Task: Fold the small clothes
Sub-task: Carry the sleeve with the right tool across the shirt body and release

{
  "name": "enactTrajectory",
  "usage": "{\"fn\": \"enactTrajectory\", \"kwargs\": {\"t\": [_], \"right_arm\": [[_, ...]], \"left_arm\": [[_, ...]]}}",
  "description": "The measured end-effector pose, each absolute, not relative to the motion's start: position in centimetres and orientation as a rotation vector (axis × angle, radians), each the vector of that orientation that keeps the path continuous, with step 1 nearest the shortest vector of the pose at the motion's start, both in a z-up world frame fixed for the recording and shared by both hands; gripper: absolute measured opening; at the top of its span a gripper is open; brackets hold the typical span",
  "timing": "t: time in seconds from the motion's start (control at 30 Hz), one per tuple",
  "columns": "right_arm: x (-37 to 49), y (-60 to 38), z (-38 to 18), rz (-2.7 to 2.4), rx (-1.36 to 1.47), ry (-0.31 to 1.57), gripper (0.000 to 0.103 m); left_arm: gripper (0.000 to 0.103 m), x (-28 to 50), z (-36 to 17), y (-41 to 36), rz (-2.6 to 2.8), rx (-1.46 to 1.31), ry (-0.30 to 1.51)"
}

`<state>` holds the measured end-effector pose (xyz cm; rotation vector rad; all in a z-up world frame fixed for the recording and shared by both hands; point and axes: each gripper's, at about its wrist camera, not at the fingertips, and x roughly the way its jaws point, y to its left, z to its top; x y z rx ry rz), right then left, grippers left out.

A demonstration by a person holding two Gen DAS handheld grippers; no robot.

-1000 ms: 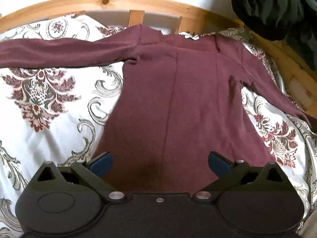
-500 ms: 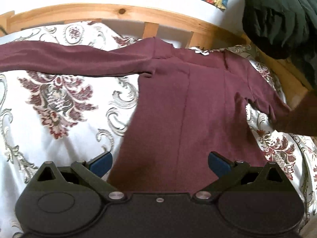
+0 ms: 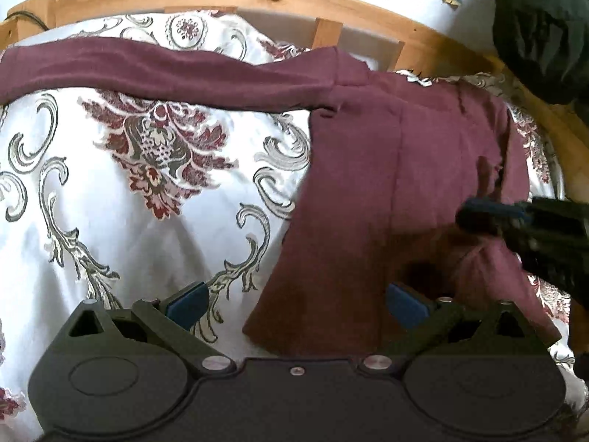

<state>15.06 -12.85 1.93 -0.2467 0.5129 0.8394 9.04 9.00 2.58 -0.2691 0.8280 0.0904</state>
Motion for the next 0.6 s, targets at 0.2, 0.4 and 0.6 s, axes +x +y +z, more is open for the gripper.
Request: {"fn": "enactTrajectory", "kwargs": {"t": [0.2,0.4,0.6], "right_arm": [[14.7,-18.7,2.0,0.763,-0.165,0.523,0.065],[17.0,-26.8,1.7,0.439,-0.083,0.461,0.078],[19.9,-31.8,-1.3,0.299,0.013,0.418,0.081]], "left_arm": [[0.102,9.8,2.6,7.2,0.036,-0.253,0.814],[0.102,11.5,2.6,1.9,-0.149,-0.069,0.763],[0.099,15.1,-1.3,-2.8,-0.166,0.232,0.802]]}}
